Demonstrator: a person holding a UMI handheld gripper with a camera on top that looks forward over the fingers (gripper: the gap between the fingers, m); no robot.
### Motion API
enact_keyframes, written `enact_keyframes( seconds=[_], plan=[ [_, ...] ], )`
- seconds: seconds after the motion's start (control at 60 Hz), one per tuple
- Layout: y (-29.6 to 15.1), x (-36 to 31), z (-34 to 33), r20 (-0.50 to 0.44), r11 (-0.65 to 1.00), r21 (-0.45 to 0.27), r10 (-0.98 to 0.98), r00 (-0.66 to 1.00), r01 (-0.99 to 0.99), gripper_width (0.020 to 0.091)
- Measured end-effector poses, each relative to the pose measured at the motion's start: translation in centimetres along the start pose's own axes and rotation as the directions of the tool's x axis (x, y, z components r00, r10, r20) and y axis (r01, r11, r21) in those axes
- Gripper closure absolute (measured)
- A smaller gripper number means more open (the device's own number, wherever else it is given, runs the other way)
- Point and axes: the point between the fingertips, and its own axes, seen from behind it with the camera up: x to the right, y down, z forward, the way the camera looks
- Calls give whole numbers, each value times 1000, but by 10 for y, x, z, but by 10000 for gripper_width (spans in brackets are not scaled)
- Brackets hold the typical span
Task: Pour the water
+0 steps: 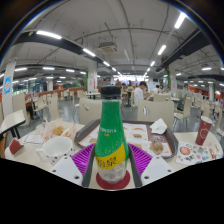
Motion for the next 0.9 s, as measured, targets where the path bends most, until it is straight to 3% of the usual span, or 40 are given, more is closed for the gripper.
enact_keyframes(
  seconds=[0.067, 0.1, 0.35, 0.533, 0.733, 0.9],
  plan=[
    [6, -5, -10, -3, 998, -67, 0, 1000, 0, 288],
    [5, -1, -12, -13, 997, -74, -1, 1000, 0, 235],
    [-28, -11, -109, -182, 978, -210, -29, 983, -10, 256],
    [-54, -57, -198, -291, 942, -329, -32, 956, -69, 257],
    [-89, -109, -253, -310, 937, -332, 5, 951, -113, 258],
    [-100, -127, -275, -248, 941, -318, 32, 968, -113, 256]
  ],
)
